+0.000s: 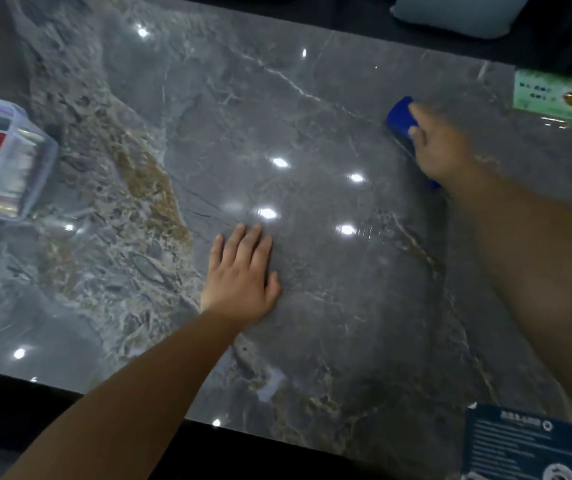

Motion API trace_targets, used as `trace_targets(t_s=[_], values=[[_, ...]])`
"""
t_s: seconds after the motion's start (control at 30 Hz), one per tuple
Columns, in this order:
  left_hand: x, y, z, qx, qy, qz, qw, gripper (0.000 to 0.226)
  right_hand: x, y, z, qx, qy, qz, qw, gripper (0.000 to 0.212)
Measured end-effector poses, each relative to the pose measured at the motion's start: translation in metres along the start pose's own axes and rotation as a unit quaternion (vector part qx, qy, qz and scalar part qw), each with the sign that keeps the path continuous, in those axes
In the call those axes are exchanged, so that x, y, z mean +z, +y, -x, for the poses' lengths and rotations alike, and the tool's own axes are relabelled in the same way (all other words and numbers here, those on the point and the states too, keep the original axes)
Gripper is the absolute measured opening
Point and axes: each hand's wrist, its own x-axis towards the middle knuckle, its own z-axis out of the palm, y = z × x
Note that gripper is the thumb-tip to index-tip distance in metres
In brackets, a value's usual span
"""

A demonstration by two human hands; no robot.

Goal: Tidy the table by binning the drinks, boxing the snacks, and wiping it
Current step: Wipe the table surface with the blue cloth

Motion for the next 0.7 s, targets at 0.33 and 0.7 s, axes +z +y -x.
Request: trace_targets(t_s=[0.33,0.7], values=[[0.002,-0.001,-0.001,0.000,-0.004,0.002,1.000,0.060,0.024,-0.026,0.069,-0.091,-0.050,0.158,0.982,0.049],[0.004,-0.003,-0.001,0.003,-0.022,0.012,1.000,0.059,0.081,-0.083,0.302,-0.166,-0.103,0.175,0.965,0.047]])
